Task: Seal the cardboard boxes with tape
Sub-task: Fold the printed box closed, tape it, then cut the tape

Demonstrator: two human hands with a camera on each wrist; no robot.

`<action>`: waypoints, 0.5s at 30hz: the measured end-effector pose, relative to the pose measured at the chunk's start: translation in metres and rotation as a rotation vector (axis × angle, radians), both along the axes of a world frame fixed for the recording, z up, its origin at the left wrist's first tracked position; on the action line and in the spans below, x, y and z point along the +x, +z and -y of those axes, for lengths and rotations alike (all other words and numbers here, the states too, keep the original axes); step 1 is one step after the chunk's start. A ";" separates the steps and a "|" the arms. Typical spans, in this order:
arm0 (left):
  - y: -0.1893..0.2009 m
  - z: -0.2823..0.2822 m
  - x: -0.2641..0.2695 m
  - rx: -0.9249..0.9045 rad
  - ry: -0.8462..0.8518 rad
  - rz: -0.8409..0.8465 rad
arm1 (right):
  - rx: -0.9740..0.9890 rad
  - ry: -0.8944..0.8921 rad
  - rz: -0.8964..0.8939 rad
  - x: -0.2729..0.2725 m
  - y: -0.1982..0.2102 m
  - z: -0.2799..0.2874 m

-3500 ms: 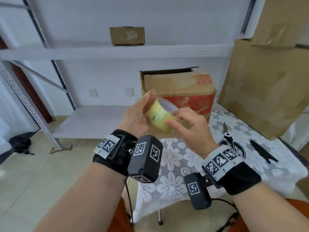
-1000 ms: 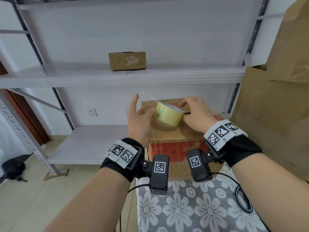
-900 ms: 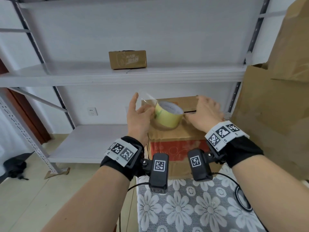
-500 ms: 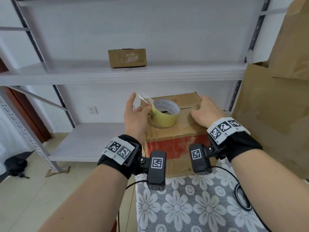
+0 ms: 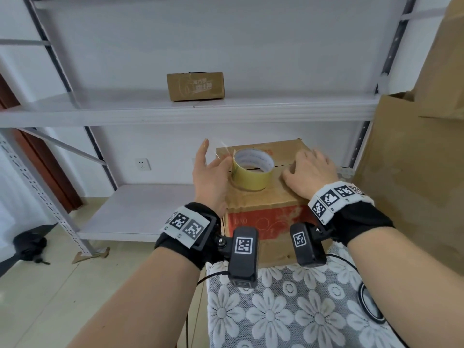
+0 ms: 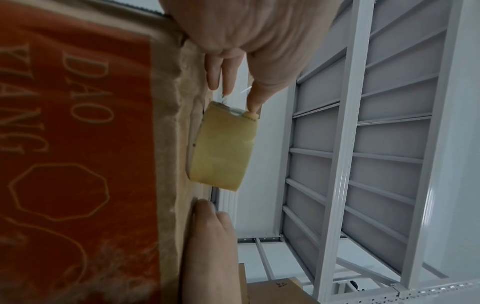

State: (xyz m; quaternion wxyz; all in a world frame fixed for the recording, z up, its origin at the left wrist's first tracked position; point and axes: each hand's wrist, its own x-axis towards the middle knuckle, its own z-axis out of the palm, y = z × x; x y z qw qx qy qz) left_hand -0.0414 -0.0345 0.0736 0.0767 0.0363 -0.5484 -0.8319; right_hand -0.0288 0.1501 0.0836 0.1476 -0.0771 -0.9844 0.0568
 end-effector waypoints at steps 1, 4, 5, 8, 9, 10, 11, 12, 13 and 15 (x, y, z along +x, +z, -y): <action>0.000 0.000 0.000 -0.001 0.004 0.001 | 0.005 0.016 -0.003 0.000 0.000 0.001; 0.001 -0.001 0.000 -0.017 0.018 0.011 | -0.073 0.087 -0.009 -0.003 -0.004 0.001; 0.001 -0.001 0.000 -0.026 0.023 0.014 | -0.138 0.142 -0.002 -0.003 -0.005 0.001; 0.002 -0.001 0.000 -0.060 0.031 0.017 | -0.459 0.442 -0.023 0.001 0.000 0.004; 0.002 -0.001 0.000 -0.071 0.033 0.020 | -0.569 0.523 -0.021 0.003 0.003 0.007; 0.002 -0.002 0.000 -0.078 0.035 0.022 | -0.633 0.581 0.003 0.004 0.004 0.010; 0.002 -0.002 0.000 -0.078 0.036 0.020 | -0.633 0.620 0.038 0.004 0.003 0.014; 0.002 -0.002 0.000 -0.078 0.036 0.019 | -0.578 0.628 0.075 0.003 0.001 0.017; 0.001 -0.001 0.000 -0.076 0.039 0.021 | -0.508 0.610 0.107 0.002 -0.003 0.019; 0.001 0.000 0.000 -0.068 0.042 0.029 | -0.433 0.556 0.126 0.001 -0.005 0.022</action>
